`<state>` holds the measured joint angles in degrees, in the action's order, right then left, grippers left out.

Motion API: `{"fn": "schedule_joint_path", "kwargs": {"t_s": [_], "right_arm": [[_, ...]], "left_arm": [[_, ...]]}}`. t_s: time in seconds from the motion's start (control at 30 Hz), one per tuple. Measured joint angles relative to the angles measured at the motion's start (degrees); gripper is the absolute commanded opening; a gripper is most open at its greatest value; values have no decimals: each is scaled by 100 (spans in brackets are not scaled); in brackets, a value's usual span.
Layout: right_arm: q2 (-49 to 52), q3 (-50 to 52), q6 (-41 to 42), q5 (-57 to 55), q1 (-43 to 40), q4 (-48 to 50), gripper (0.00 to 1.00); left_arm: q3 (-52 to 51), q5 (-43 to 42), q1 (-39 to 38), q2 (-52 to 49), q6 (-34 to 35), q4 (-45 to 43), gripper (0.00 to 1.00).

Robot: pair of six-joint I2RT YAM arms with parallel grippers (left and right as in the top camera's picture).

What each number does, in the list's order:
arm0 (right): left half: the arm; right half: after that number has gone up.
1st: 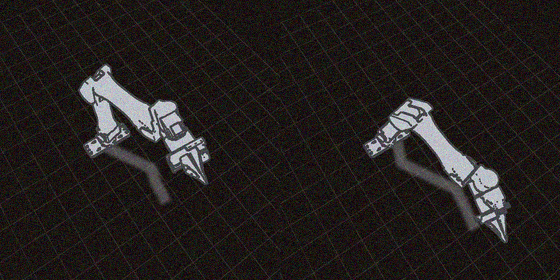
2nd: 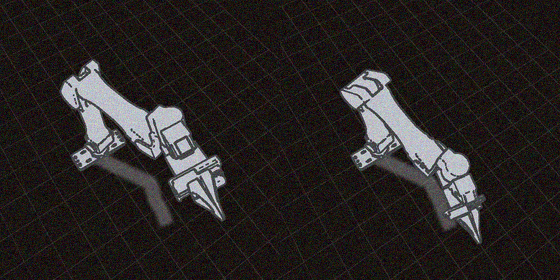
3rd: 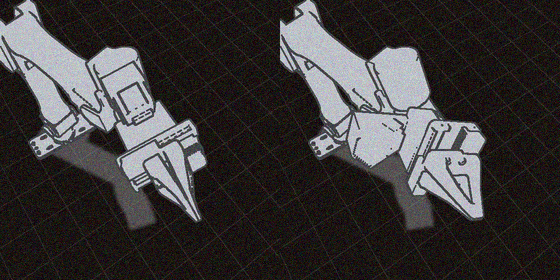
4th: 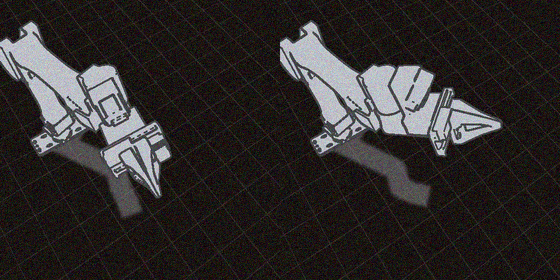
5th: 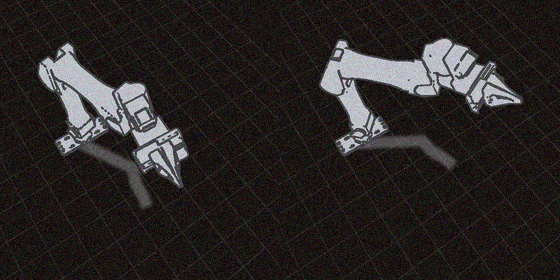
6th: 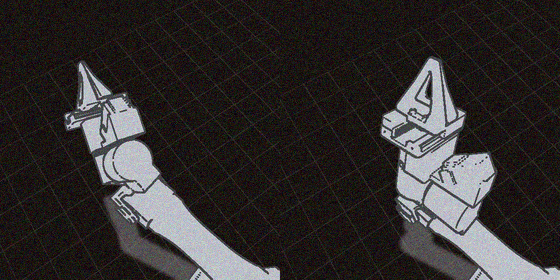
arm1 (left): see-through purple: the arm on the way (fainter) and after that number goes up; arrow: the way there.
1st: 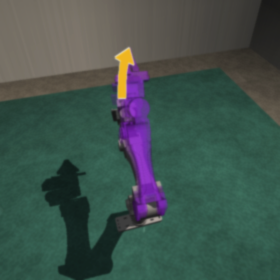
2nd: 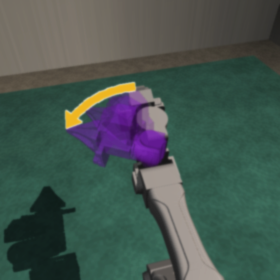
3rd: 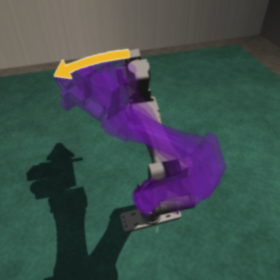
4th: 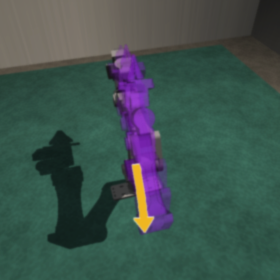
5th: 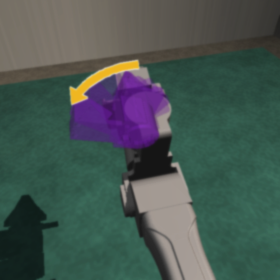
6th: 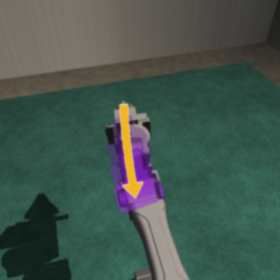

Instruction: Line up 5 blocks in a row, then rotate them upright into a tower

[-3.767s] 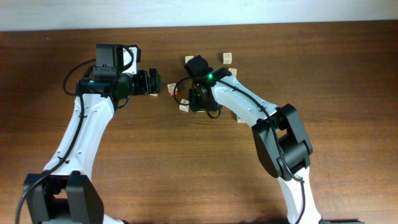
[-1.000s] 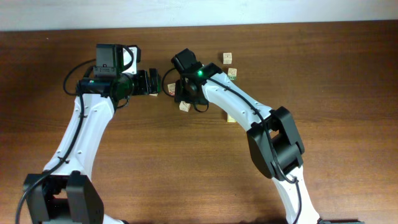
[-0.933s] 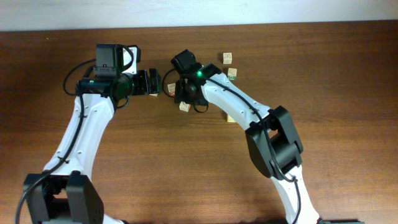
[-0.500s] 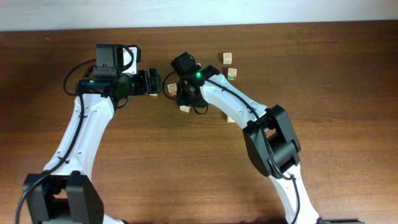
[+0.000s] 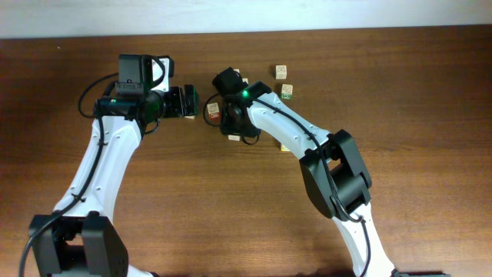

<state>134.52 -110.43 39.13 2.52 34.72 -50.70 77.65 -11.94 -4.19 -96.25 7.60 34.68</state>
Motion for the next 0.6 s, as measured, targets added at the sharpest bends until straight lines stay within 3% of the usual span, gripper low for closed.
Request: {"fn": "schedule_joint_path", "kwargs": {"t_s": [0.3,0.6], "right_arm": [[2,0,-831,-162,-15,-442,35],[2,0,-977,-164,-382,-1545,36]], "left_arm": [[0,0,0,0,0,0,99],[0,0,0,0,0,0,99]]}}
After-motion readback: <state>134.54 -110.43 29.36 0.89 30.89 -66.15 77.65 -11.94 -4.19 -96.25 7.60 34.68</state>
